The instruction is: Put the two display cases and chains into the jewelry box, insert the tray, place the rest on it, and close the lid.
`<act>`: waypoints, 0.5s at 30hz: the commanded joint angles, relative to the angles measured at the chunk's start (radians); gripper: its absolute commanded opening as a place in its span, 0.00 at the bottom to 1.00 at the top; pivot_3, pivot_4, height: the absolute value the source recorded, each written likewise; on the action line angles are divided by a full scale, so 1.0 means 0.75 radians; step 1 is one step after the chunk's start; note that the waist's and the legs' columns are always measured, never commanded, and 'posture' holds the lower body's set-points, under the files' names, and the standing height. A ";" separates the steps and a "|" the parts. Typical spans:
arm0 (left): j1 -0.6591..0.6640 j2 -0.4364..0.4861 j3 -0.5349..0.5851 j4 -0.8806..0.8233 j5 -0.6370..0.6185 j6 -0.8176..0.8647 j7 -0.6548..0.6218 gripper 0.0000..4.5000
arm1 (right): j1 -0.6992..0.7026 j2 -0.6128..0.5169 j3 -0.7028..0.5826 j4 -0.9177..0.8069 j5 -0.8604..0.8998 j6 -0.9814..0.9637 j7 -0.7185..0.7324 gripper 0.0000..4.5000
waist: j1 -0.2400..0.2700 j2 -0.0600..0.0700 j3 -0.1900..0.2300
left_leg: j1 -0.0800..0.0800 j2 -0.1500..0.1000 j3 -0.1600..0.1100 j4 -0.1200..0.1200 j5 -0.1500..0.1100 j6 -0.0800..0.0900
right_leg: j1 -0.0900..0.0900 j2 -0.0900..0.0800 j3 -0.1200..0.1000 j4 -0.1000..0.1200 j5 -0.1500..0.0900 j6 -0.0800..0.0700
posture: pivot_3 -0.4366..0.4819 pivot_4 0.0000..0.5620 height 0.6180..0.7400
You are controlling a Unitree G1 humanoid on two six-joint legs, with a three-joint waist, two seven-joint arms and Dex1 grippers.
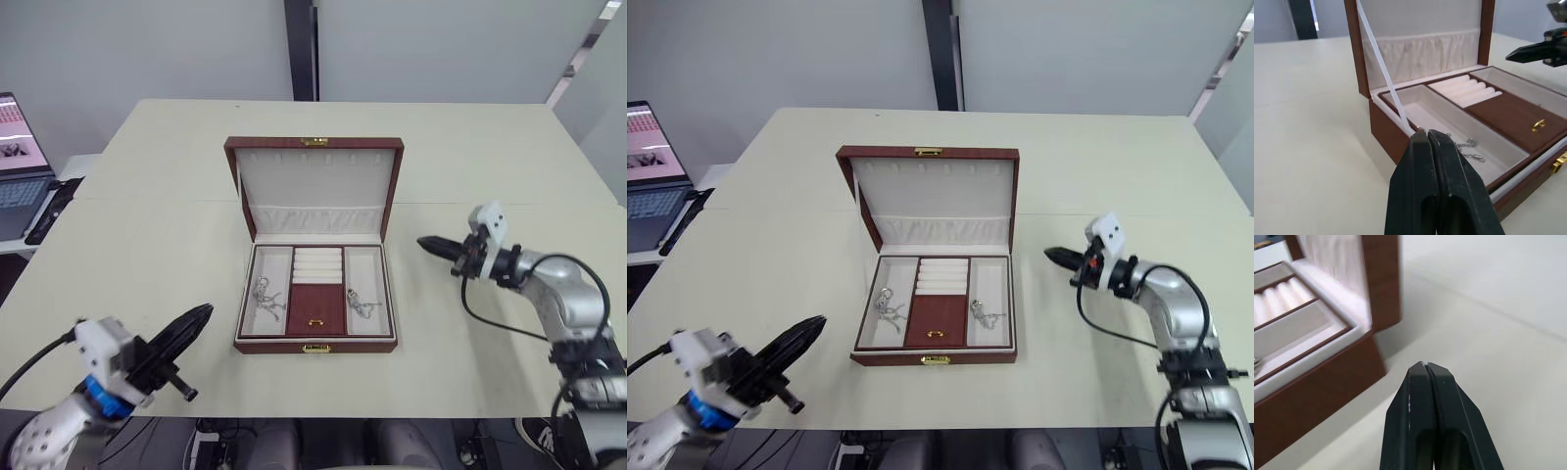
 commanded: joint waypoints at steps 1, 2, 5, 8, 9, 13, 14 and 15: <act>0.188 -0.077 0.034 -0.163 -0.049 -0.098 -0.015 0.00 | -0.188 0.002 -0.023 0.251 -0.056 -0.155 0.015 0.01 | -0.006 0.000 0.000 | 0.000 0.000 0.002 0.000 0.000 0.000 | 0.000 0.000 0.002 0.000 0.000 0.000 | 0.48 0.27 1.00; 0.228 -0.093 0.028 -0.186 -0.033 -0.133 -0.026 0.00 | -0.239 0.011 -0.025 0.320 -0.068 -0.187 0.017 0.01 | -0.007 0.000 0.000 | 0.000 -0.001 0.003 0.000 0.000 0.000 | 0.000 -0.001 0.002 -0.001 0.000 0.000 | 0.48 0.27 1.00; 0.283 -0.128 0.016 -0.231 -0.003 -0.188 0.005 0.00 | -0.364 0.039 -0.028 0.500 -0.098 -0.273 0.026 0.01 | -0.008 -0.001 0.000 | 0.000 -0.001 0.004 -0.001 0.000 0.000 | -0.001 0.000 0.003 -0.002 0.000 0.000 | 0.48 0.27 1.00; 0.323 -0.155 -0.003 -0.267 0.017 -0.224 0.034 0.00 | -0.481 0.083 -0.016 0.662 -0.130 -0.356 0.042 0.01 | -0.010 -0.001 0.000 | 0.000 0.000 0.003 -0.001 0.000 0.000 | 0.000 0.000 0.002 -0.002 0.000 0.000 | 0.48 0.27 1.00; 0.346 -0.160 -0.007 -0.274 0.026 -0.238 0.029 0.00 | -0.525 0.104 -0.011 0.713 -0.138 -0.379 0.051 0.01 | -0.012 -0.001 0.000 | 0.000 0.000 0.004 0.000 0.000 0.000 | -0.001 0.000 0.003 -0.002 0.000 0.000 | 0.48 0.27 1.00; 0.378 -0.176 -0.036 -0.283 0.053 -0.283 0.045 0.00 | -0.676 0.172 -0.006 0.904 -0.183 -0.476 0.055 0.01 | -0.030 -0.001 0.001 | 0.000 0.000 0.007 -0.001 0.000 0.000 | -0.002 0.000 0.005 -0.002 0.000 0.000 | 0.48 0.27 1.00; 0.383 -0.179 -0.045 -0.289 0.060 -0.291 0.054 0.00 | -0.709 0.188 -0.006 0.943 -0.192 -0.500 0.052 0.01 | -0.031 0.000 0.001 | 0.000 0.000 0.006 -0.001 0.000 0.000 | -0.002 0.000 0.005 -0.002 0.000 0.000 | 0.48 0.27 1.00; 0.388 -0.183 -0.056 -0.296 0.062 -0.295 0.062 0.00 | -0.735 0.201 -0.007 0.975 -0.200 -0.519 0.054 0.01 | -0.032 0.000 0.001 | 0.000 0.001 0.006 -0.001 0.000 0.000 | -0.002 0.000 0.005 -0.001 0.000 0.000 | 0.48 0.27 1.00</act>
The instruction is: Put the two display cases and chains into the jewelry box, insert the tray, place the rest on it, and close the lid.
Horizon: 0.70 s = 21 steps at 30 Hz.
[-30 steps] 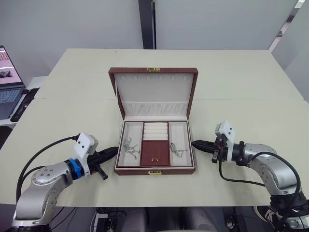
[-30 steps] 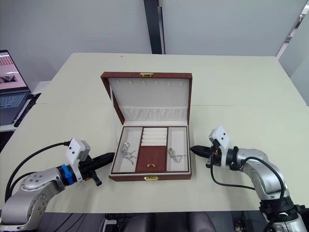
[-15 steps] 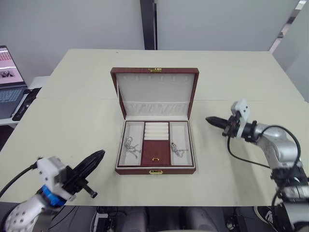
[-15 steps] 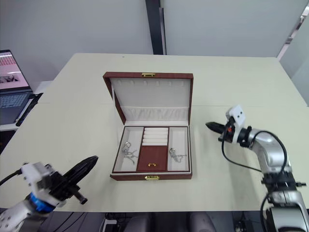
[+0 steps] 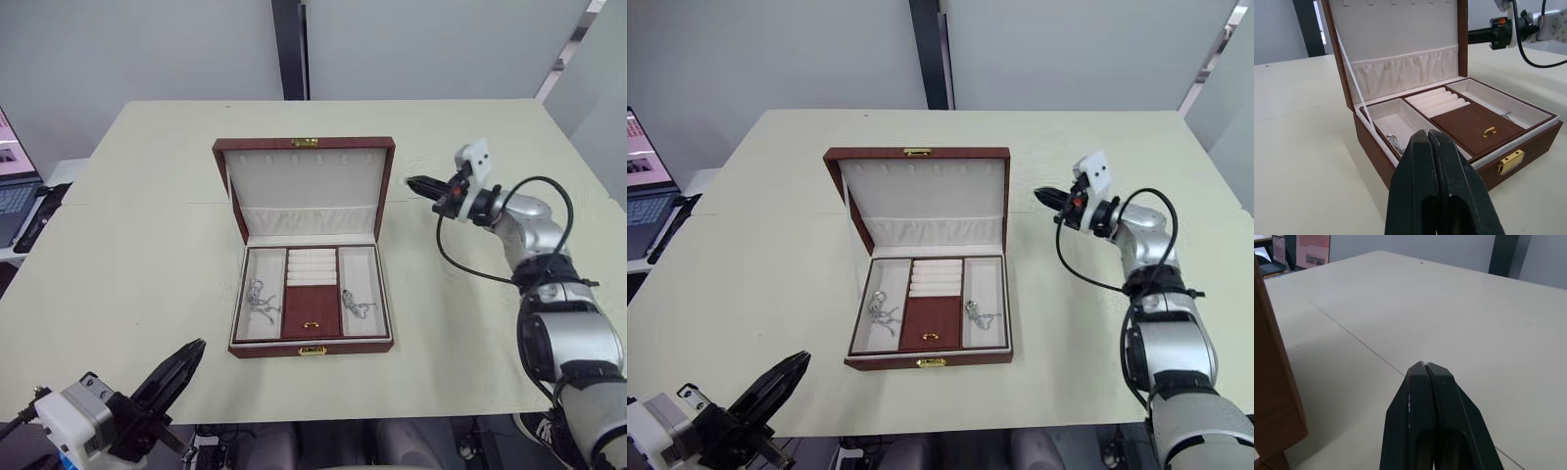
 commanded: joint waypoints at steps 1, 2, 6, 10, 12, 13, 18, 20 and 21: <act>0.035 -0.016 -0.031 -0.065 0.018 -0.047 0.026 0.00 | -0.100 0.028 -0.012 0.081 -0.025 -0.092 0.010 0.01 | -0.001 0.000 0.000 | 0.000 0.000 0.000 0.000 0.000 0.000 | 0.000 0.000 0.000 0.000 0.000 0.000 | 0.48 0.27 1.00; 0.039 -0.018 -0.039 -0.067 0.023 -0.056 0.030 0.00 | -0.123 0.042 -0.009 0.106 -0.037 -0.114 0.007 0.01 | -0.001 0.000 0.000 | 0.000 0.000 0.000 0.000 0.000 0.000 | 0.000 0.000 0.000 0.000 0.000 0.000 | 0.48 0.27 1.00; 0.039 -0.019 -0.050 -0.057 0.036 -0.092 0.043 0.00 | -0.189 0.083 -0.021 0.182 -0.058 -0.173 0.002 0.01 | 0.000 0.000 0.000 | 0.000 0.000 0.000 0.000 0.000 0.000 | -0.001 0.000 0.000 0.000 0.000 0.000 | 0.48 0.27 1.00; 0.030 -0.013 -0.064 -0.067 0.020 -0.096 0.074 0.00 | -0.232 0.116 -0.042 0.211 -0.045 -0.183 0.047 0.01 | 0.000 0.001 0.000 | 0.000 0.000 0.000 0.000 0.000 0.000 | -0.001 0.000 0.000 0.001 0.000 0.000 | 0.48 0.27 1.00; 0.030 -0.013 -0.067 -0.065 0.011 -0.101 0.082 0.00 | -0.237 0.128 -0.045 0.200 -0.040 -0.176 0.084 0.01 | 0.000 0.001 0.000 | 0.000 0.000 0.000 0.000 0.000 0.000 | -0.001 0.000 0.000 0.001 0.000 0.000 | 0.48 0.27 1.00; 0.032 -0.014 -0.068 -0.063 0.008 -0.105 0.083 0.00 | -0.237 0.133 -0.047 0.195 -0.039 -0.172 0.096 0.01 | 0.000 0.001 0.000 | 0.000 0.000 0.000 0.000 0.000 0.000 | -0.001 0.000 0.000 0.001 0.000 0.000 | 0.48 0.27 1.00; 0.025 -0.002 -0.074 -0.139 -0.034 -0.053 0.164 0.00 | -0.220 0.136 -0.047 0.176 -0.041 -0.160 0.145 0.01 | 0.000 0.001 0.000 | -0.001 0.000 0.000 0.000 0.000 0.000 | -0.001 -0.001 0.000 0.001 0.000 0.000 | 0.48 0.27 1.00; 0.019 0.008 -0.081 -0.168 -0.041 -0.037 0.189 0.00 | -0.213 0.136 -0.047 0.171 -0.043 -0.158 0.152 0.01 | 0.000 0.001 0.000 | -0.001 0.000 0.000 0.000 0.000 0.000 | -0.001 -0.001 0.000 0.001 0.000 0.000 | 0.48 0.27 1.00; 0.017 0.012 -0.083 -0.177 -0.043 -0.030 0.199 0.00 | -0.209 0.136 -0.048 0.168 -0.042 -0.157 0.156 0.01 | 0.000 0.001 0.000 | 0.000 0.000 0.000 0.000 0.000 0.000 | -0.001 -0.001 0.000 0.001 0.000 0.000 | 0.48 0.27 1.00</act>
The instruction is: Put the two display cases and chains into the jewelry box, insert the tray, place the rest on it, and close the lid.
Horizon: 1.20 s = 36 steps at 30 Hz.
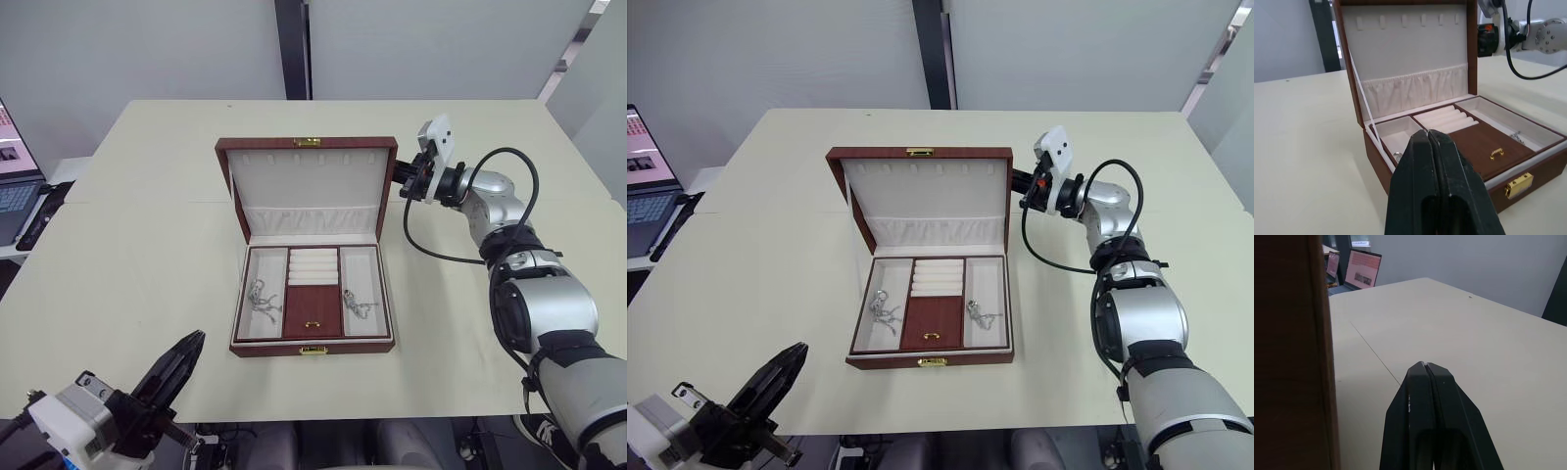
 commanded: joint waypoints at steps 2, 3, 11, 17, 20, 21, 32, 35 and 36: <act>-0.016 0.024 -0.019 -0.077 -0.028 0.021 0.049 0.00 | 0.003 -0.005 -0.032 -0.061 0.024 -0.002 0.030 0.01 | 0.000 0.000 0.000 | 0.000 0.000 0.000 0.000 0.000 0.000 | 0.000 0.000 0.000 0.000 0.000 0.000 | 0.48 0.27 1.00; -0.026 0.030 -0.016 -0.077 -0.033 0.030 0.059 0.00 | 0.007 -0.001 -0.035 -0.070 0.033 0.005 0.045 0.01 | 0.000 0.000 0.000 | 0.000 0.000 0.000 0.000 0.000 0.000 | 0.000 0.000 0.000 0.000 0.000 0.000 | 0.48 0.27 1.00; -0.053 0.069 -0.008 -0.058 -0.039 0.041 0.069 0.00 | 0.050 0.009 -0.028 -0.213 0.094 0.106 0.209 0.01 | 0.001 0.001 0.000 | 0.000 0.000 0.000 0.000 0.000 0.000 | 0.000 0.000 0.000 0.000 0.000 0.000 | 0.48 0.27 1.00; -0.035 0.066 -0.004 -0.029 -0.038 0.027 0.044 0.00 | 0.153 -0.012 0.040 -0.463 0.143 0.286 0.383 0.01 | 0.001 0.001 0.000 | 0.000 0.000 -0.001 0.000 0.000 0.000 | 0.000 0.000 -0.001 0.000 0.000 0.000 | 0.48 0.27 1.00; -0.009 0.062 0.000 -0.016 -0.038 0.015 0.025 0.00 | 0.180 -0.022 0.048 -0.529 0.148 0.332 0.389 0.01 | 0.001 0.001 0.001 | 0.000 0.000 -0.001 0.000 0.000 0.000 | 0.000 0.000 -0.001 0.000 0.000 0.000 | 0.48 0.27 1.00; -0.004 0.062 -0.001 -0.015 -0.039 0.013 0.022 0.00 | 0.182 -0.022 0.046 -0.536 0.148 0.337 0.378 0.01 | 0.001 0.001 0.001 | 0.000 0.000 -0.001 0.000 0.000 0.000 | 0.000 0.000 -0.001 0.000 0.000 0.000 | 0.48 0.27 1.00; -0.014 0.076 -0.009 -0.056 -0.059 0.086 0.090 0.00 | 0.198 -0.038 0.050 -0.546 0.129 0.334 0.350 0.01 | 0.001 0.001 0.001 | 0.000 0.000 -0.001 0.000 0.000 0.000 | 0.000 0.000 -0.001 0.000 0.000 0.000 | 0.48 0.27 1.00; -0.021 0.110 0.005 -0.061 -0.079 0.164 0.134 0.00 | 0.219 -0.048 0.048 -0.559 0.126 0.326 0.330 0.01 | 0.001 0.001 0.001 | 0.000 0.000 -0.002 0.000 0.000 0.000 | 0.000 0.000 -0.001 0.000 0.000 0.000 | 0.48 0.27 1.00; -0.026 0.134 0.014 -0.062 -0.084 0.202 0.150 0.00 | 0.231 -0.053 0.047 -0.570 0.127 0.329 0.323 0.01 | 0.001 0.001 0.001 | 0.000 0.000 -0.002 0.000 0.000 0.000 | 0.000 0.000 -0.002 0.000 0.000 0.000 | 0.48 0.27 1.00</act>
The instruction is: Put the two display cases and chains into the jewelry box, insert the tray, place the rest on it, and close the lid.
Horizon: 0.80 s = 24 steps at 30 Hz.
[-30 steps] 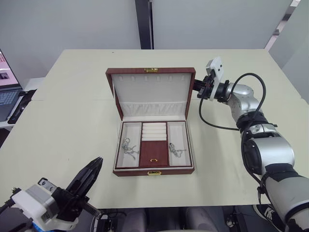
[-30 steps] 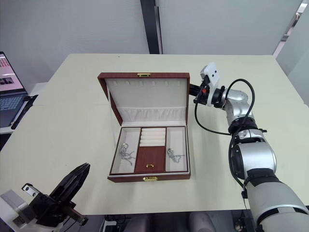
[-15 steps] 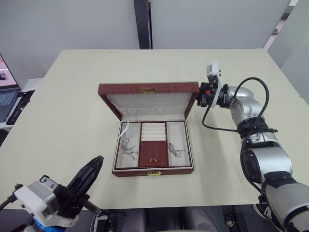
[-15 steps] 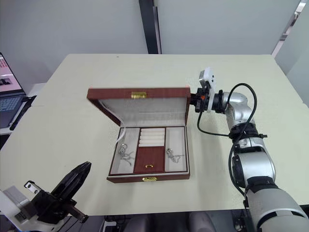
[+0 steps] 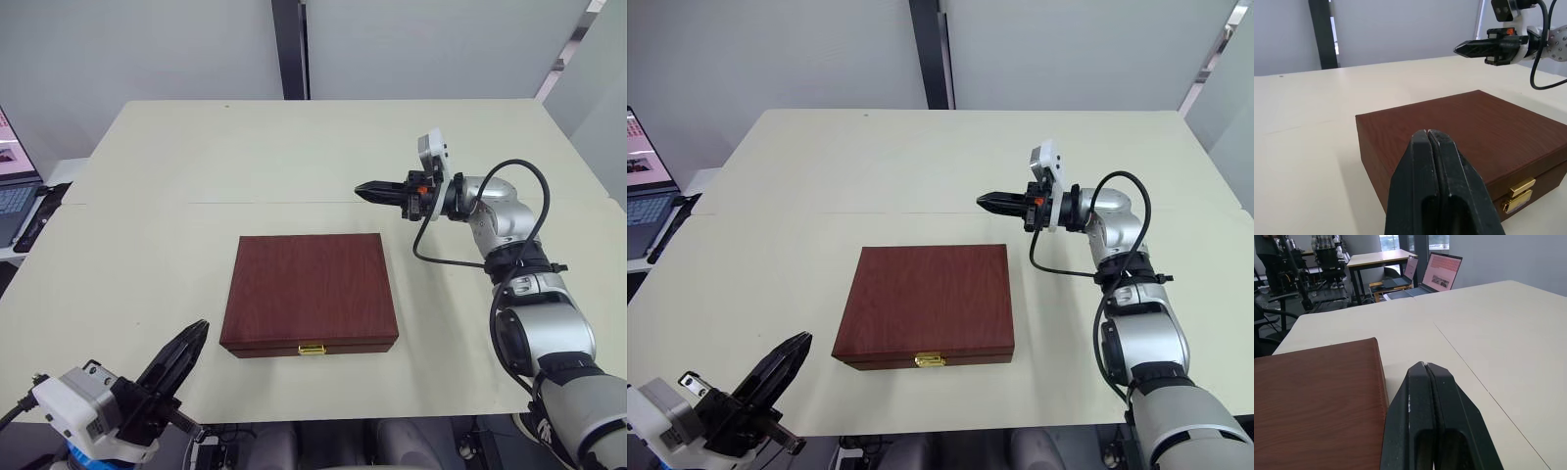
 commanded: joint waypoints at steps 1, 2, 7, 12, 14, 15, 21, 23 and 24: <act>-0.022 0.061 0.047 -0.036 -0.034 0.097 0.064 0.04 | 0.030 -0.030 -0.018 -0.076 0.015 -0.016 -0.022 0.00 | 0.000 0.000 0.000 | 0.000 0.000 0.000 0.000 0.000 0.000 | 0.000 0.000 0.000 0.000 0.000 0.000 | 0.48 0.27 1.00; -0.048 0.093 0.067 -0.019 -0.043 0.143 0.090 0.08 | 0.051 -0.042 -0.024 -0.098 0.019 -0.009 -0.033 0.04 | 0.001 0.000 0.000 | 0.000 0.000 0.000 0.000 0.000 0.000 | 0.000 0.000 0.000 0.000 0.000 0.000 | 0.48 0.27 1.00; -0.220 0.201 0.151 0.115 -0.093 0.315 0.186 0.38 | 0.175 -0.142 -0.044 -0.200 0.026 0.031 -0.056 0.29 | 0.013 0.000 0.000 | 0.000 -0.001 -0.003 0.000 0.000 0.000 | 0.001 0.000 -0.003 0.001 0.000 0.000 | 0.48 0.27 1.00; -0.350 0.281 0.173 0.249 -0.127 0.463 0.195 0.72 | 0.320 -0.264 -0.062 -0.308 0.041 0.059 -0.061 0.58 | 0.014 0.000 0.000 | -0.001 -0.001 -0.003 0.000 0.000 0.000 | 0.001 0.000 -0.003 -0.001 0.000 0.000 | 0.48 0.27 1.00; -0.494 0.362 0.187 0.380 -0.140 0.527 0.176 0.87 | 0.429 -0.336 -0.094 -0.373 0.049 0.067 -0.066 0.71 | 0.014 0.001 0.000 | -0.001 0.000 -0.003 0.000 0.000 0.000 | 0.000 0.000 -0.003 0.000 0.000 0.000 | 0.48 0.27 1.00; -0.554 0.417 0.176 0.437 -0.128 0.558 0.143 0.93 | 0.483 -0.368 -0.115 -0.401 0.057 0.073 -0.071 0.77 | 0.023 0.001 0.000 | -0.001 0.000 -0.004 0.000 0.000 0.000 | 0.000 0.000 -0.003 0.000 0.000 0.000 | 0.48 0.27 1.00; -0.838 0.546 0.144 0.789 -0.071 0.602 -0.001 1.00 | 0.717 -0.465 -0.231 -0.446 0.099 0.081 -0.153 0.99 | 0.032 0.001 0.000 | 0.000 -0.002 -0.003 0.001 0.001 0.000 | 0.002 -0.001 -0.005 0.001 0.000 0.000 | 0.48 0.27 1.00; -0.904 0.576 0.141 0.910 -0.049 0.595 -0.070 1.00 | 0.774 -0.487 -0.270 -0.467 0.111 0.081 -0.185 0.99 | 0.028 0.001 0.000 | 0.000 -0.001 -0.002 0.001 0.001 0.000 | 0.001 0.000 -0.005 0.001 0.000 0.000 | 0.48 0.27 1.00; -0.934 0.600 0.133 0.981 -0.031 0.586 -0.118 1.00 | 0.804 -0.500 -0.290 -0.486 0.119 0.086 -0.200 0.99 | 0.026 0.001 0.000 | 0.000 -0.001 -0.003 0.000 0.001 0.000 | 0.001 0.000 -0.005 0.001 0.000 0.000 | 0.48 0.27 1.00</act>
